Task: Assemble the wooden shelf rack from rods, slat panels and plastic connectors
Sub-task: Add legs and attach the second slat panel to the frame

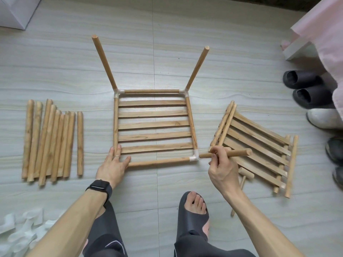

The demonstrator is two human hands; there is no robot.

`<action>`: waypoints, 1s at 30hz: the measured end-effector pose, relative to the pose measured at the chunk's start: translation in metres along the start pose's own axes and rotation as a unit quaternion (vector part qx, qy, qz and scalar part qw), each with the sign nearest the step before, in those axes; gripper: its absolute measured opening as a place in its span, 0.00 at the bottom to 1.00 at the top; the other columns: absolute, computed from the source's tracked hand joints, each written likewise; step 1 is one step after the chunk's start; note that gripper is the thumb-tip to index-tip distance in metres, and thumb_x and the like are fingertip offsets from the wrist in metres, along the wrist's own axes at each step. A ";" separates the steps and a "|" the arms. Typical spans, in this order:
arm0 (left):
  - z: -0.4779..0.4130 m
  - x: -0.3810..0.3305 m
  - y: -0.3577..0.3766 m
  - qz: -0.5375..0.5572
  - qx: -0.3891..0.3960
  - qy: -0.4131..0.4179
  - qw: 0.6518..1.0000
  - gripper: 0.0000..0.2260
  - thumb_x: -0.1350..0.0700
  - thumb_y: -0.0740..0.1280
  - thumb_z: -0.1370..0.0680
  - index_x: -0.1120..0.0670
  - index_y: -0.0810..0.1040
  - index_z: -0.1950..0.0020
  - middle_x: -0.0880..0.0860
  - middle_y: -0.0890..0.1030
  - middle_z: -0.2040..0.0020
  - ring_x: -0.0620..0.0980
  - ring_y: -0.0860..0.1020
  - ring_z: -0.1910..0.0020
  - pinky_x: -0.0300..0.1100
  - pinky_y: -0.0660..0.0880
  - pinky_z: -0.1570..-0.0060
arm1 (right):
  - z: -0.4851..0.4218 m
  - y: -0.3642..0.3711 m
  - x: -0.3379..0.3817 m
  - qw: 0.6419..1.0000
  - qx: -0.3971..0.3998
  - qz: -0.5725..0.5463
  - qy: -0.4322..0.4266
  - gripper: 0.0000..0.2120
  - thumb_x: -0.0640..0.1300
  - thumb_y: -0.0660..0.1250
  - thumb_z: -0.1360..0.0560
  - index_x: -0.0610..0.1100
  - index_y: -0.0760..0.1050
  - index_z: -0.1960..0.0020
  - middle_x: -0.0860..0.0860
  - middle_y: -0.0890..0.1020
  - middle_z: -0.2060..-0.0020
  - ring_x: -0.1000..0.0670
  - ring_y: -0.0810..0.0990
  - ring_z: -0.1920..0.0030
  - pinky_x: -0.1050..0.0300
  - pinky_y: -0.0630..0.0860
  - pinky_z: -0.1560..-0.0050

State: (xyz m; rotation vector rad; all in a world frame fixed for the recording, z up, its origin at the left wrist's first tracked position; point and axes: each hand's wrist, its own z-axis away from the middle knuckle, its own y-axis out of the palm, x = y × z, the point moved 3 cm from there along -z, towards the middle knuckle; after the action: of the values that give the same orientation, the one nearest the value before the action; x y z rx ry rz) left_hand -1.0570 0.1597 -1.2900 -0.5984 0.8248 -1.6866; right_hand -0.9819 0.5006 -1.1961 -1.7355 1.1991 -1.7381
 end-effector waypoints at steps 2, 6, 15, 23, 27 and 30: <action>-0.001 -0.001 -0.001 -0.016 -0.005 0.002 1.000 0.29 0.65 0.51 0.15 0.42 0.52 0.18 0.56 0.36 0.18 0.58 0.38 0.19 0.52 0.65 0.27 | 0.003 0.000 -0.002 1.000 0.001 0.009 -0.011 0.11 0.34 0.61 0.22 0.50 0.71 0.48 0.55 0.75 0.55 0.45 0.79 0.57 0.54 0.72 0.57; 0.000 -0.002 0.000 -0.050 -0.020 0.003 0.999 0.31 0.66 0.52 0.16 0.43 0.49 0.18 0.59 0.37 0.18 0.60 0.40 0.19 0.50 0.65 0.27 | 0.019 0.002 -0.008 0.999 0.026 -0.002 -0.029 0.14 0.32 0.62 0.22 0.50 0.74 0.46 0.62 0.74 0.51 0.49 0.83 0.55 0.59 0.76 0.55; -0.002 0.000 0.010 -0.041 -0.052 -0.002 0.998 0.24 0.54 0.50 0.13 0.42 0.49 0.18 0.59 0.40 0.18 0.61 0.42 0.19 0.50 0.68 0.29 | 0.011 0.006 -0.005 0.996 0.051 0.064 -0.033 0.13 0.29 0.64 0.24 0.47 0.73 0.48 0.56 0.79 0.53 0.49 0.77 0.51 0.64 0.66 0.56; 0.000 -0.001 0.011 -0.050 -0.054 0.012 0.997 0.24 0.55 0.48 0.14 0.42 0.50 0.18 0.59 0.40 0.18 0.62 0.42 0.19 0.50 0.69 0.30 | 0.009 0.016 -0.003 0.991 0.077 0.108 -0.021 0.11 0.28 0.63 0.23 0.42 0.76 0.47 0.44 0.80 0.48 0.41 0.80 0.50 0.55 0.73 0.58; 0.002 -0.001 0.009 -0.058 -0.038 0.011 0.998 0.25 0.58 0.49 0.14 0.42 0.47 0.18 0.58 0.39 0.18 0.61 0.40 0.19 0.49 0.68 0.29 | 0.009 0.015 0.001 0.989 0.090 0.113 -0.002 0.12 0.27 0.62 0.24 0.40 0.76 0.47 0.42 0.80 0.48 0.38 0.80 0.48 0.48 0.79 0.56; 0.005 -0.001 0.005 -0.056 -0.019 0.019 0.998 0.31 0.65 0.50 0.16 0.44 0.44 0.17 0.57 0.36 0.18 0.62 0.37 0.20 0.50 0.66 0.28 | 0.009 0.016 0.003 0.988 0.105 0.111 0.026 0.12 0.29 0.60 0.22 0.41 0.76 0.45 0.43 0.79 0.46 0.38 0.79 0.48 0.46 0.79 0.54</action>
State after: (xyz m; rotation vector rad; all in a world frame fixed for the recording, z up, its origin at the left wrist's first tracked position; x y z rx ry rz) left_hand -1.0504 0.1589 -1.2908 -0.6503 0.8656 -1.7927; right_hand -0.9788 0.4866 -1.2081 -1.3880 1.1377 -1.7162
